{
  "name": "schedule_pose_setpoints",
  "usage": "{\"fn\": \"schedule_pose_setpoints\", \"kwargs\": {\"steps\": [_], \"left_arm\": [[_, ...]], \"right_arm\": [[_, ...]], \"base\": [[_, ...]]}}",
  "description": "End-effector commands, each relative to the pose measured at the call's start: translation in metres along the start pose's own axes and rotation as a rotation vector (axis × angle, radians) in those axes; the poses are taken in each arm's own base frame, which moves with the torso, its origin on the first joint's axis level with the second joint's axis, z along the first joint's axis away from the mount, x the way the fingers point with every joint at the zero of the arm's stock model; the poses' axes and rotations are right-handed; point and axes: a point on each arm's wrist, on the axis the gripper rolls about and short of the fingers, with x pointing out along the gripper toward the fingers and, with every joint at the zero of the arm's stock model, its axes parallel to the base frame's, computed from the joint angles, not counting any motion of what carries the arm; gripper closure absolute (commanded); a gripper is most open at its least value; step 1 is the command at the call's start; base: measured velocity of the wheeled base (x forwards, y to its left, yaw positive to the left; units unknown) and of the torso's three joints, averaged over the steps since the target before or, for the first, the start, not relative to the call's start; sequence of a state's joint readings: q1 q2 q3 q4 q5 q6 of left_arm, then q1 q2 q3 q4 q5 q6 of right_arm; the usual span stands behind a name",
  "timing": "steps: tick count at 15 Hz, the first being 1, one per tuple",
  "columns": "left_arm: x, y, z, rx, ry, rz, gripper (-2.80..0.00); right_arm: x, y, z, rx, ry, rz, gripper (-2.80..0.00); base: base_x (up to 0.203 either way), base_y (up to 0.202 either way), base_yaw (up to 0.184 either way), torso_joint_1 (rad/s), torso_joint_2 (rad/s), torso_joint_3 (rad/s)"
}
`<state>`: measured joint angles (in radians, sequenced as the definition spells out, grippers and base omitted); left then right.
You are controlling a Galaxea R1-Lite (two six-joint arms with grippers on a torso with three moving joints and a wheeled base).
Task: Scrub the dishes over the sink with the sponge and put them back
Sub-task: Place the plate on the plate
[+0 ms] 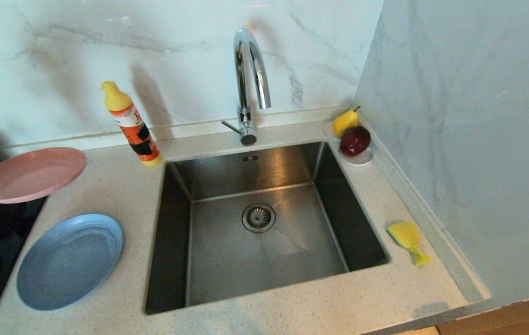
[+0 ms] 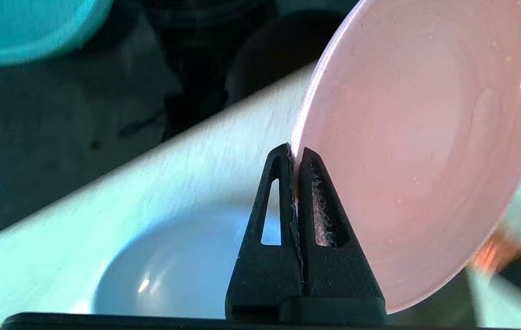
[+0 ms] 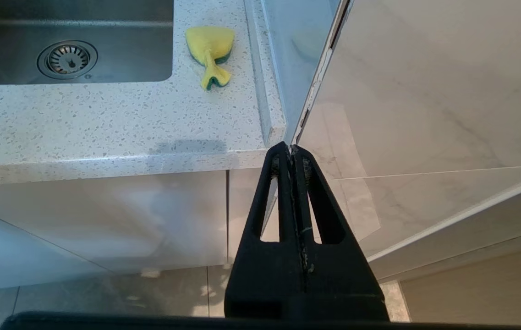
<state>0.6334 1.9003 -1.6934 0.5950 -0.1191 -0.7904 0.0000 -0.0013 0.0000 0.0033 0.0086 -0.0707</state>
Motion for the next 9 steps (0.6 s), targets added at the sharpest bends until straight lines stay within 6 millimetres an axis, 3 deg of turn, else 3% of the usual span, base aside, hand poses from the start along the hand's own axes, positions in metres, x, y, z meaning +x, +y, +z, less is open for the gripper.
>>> {"fn": "schedule_pose_setpoints", "kwargs": {"steps": [1, 6, 9], "left_arm": [[-0.024, 0.005, -0.01, 0.046, 0.009, -0.02, 0.0], [-0.047, 0.025, -0.036, 0.197, 0.072, -0.018, 0.0], [-0.05, 0.037, -0.056, 0.294, 0.13, -0.009, 0.0]], "right_arm": [[0.0, 0.0, 0.0, -0.001, -0.001, 0.001, 0.0], [0.0, 0.0, 0.0, -0.001, -0.001, 0.001, 0.0], [0.0, 0.0, 0.0, -0.001, -0.001, 0.001, 0.0]], "base": [[0.0, 0.0, 0.0, 0.0, 0.0, 0.0], [0.0, 0.0, 0.0, 0.0, 0.0, 0.0], [0.0, 0.0, 0.0, 0.0, 0.0, 0.0]]}}
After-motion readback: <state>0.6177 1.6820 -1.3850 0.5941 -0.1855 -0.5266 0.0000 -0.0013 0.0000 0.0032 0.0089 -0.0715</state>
